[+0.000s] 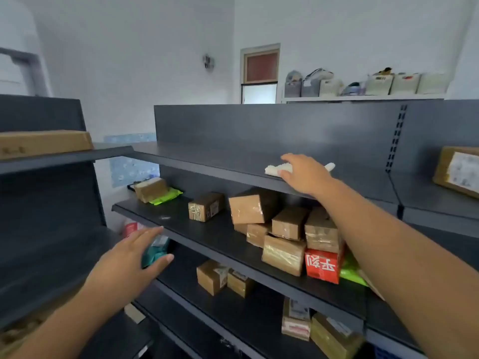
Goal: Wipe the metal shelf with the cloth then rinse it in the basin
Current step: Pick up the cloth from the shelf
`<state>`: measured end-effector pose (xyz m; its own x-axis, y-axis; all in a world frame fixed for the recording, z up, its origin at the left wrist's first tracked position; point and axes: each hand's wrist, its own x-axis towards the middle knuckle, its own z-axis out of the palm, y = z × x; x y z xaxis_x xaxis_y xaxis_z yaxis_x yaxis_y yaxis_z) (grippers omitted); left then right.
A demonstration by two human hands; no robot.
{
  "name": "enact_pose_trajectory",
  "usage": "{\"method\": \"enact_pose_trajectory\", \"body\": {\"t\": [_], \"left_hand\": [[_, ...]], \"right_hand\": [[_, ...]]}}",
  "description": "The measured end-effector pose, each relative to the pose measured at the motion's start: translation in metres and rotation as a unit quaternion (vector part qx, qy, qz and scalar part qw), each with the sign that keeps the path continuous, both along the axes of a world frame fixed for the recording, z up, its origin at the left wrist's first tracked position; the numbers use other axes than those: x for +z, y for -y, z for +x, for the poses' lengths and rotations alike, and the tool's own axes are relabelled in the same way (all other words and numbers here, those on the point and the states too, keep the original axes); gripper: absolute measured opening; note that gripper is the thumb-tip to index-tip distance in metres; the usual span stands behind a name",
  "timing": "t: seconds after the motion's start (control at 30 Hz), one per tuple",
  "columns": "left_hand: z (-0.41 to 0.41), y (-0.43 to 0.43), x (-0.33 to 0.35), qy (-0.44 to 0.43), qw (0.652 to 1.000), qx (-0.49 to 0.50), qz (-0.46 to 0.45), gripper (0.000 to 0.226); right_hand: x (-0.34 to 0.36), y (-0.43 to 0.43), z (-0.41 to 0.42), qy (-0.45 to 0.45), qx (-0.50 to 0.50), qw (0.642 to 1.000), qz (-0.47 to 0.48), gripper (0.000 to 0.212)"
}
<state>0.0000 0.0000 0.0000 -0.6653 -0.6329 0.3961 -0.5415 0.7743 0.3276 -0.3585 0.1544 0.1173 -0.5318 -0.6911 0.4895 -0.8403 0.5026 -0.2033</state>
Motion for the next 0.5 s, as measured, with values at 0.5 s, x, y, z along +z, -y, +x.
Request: {"method": "enact_pose_trajectory", "body": {"t": [0.5], "left_hand": [[-0.035,0.058,0.001,-0.011,1.0,-0.007,-0.001,0.063]], "right_hand": [[0.011,0.026,-0.058,0.0,-0.062,0.988,0.141,0.039]]}}
